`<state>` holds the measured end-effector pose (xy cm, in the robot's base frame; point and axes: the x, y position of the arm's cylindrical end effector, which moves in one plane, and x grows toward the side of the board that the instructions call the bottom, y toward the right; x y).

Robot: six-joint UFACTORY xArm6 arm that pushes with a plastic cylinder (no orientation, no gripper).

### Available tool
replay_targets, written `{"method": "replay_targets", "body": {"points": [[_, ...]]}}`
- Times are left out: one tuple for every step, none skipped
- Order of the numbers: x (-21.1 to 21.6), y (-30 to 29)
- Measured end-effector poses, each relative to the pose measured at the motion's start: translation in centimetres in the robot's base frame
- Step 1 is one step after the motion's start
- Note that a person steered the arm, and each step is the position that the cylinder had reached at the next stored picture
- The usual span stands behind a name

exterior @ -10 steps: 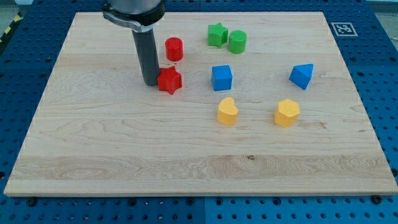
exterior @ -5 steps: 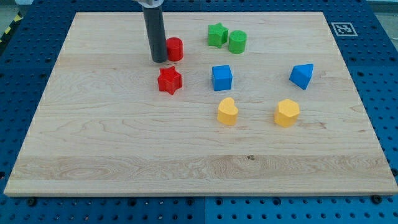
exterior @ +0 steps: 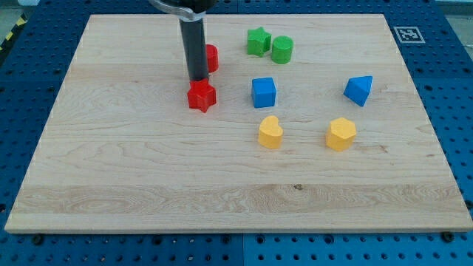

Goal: Arrange the red blocks vertically

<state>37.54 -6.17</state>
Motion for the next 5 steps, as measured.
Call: {"method": "replay_targets", "body": {"points": [[1.0, 1.4], [1.6, 1.5], [-0.4, 1.5], [-3.9, -0.7], [-6.1, -2.9]]}}
